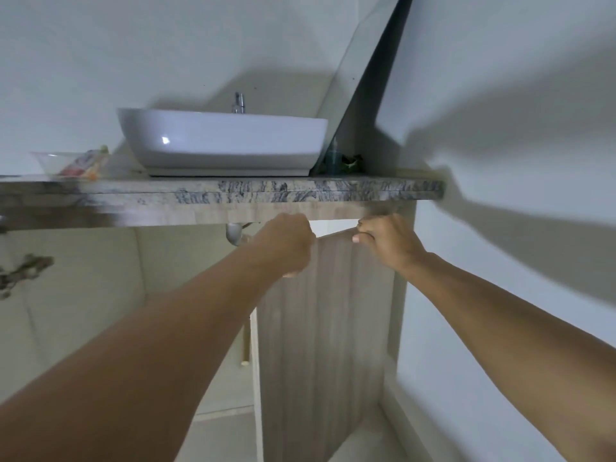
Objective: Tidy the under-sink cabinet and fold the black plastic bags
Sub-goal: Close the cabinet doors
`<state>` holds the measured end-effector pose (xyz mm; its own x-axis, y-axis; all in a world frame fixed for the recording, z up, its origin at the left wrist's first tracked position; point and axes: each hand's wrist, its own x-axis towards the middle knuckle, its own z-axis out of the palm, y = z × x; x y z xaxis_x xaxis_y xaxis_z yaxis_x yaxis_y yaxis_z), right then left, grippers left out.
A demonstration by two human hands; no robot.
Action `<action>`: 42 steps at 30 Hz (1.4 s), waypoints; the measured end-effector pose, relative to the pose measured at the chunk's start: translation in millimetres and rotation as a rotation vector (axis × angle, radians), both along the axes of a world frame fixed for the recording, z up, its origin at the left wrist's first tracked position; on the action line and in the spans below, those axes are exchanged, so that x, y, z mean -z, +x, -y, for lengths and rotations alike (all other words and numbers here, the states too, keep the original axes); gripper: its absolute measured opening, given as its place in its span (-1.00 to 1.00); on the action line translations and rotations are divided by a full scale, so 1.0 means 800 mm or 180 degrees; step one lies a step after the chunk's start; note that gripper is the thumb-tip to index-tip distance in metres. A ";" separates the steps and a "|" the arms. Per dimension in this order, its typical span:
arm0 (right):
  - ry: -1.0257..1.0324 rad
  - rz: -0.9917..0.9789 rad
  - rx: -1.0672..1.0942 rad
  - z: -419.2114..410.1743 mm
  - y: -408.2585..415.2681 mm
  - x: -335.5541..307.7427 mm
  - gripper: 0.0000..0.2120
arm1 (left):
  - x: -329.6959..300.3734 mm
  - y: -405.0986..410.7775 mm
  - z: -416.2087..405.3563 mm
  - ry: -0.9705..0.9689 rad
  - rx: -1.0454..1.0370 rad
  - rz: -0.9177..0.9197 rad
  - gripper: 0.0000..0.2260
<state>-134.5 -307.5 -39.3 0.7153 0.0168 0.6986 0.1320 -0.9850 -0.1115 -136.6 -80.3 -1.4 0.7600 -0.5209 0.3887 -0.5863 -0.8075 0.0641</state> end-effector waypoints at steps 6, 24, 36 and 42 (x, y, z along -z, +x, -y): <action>-0.0159 0.0368 0.0017 -0.003 0.032 0.017 -0.76 | 0.032 0.020 0.013 -0.0013 -0.0660 0.0703 -0.72; -0.0397 0.1706 0.0029 -0.008 0.117 0.048 -0.91 | 0.104 0.126 0.009 -0.0363 -0.0680 0.1152 -0.34; -0.0574 0.1125 0.0140 -0.002 0.143 0.080 -0.64 | 0.146 0.181 0.017 -0.0399 -0.0863 0.0740 -0.18; -0.0492 0.0988 0.0285 -0.010 0.137 0.075 -0.64 | 0.141 0.180 0.004 -0.0163 -0.0721 0.0496 -0.02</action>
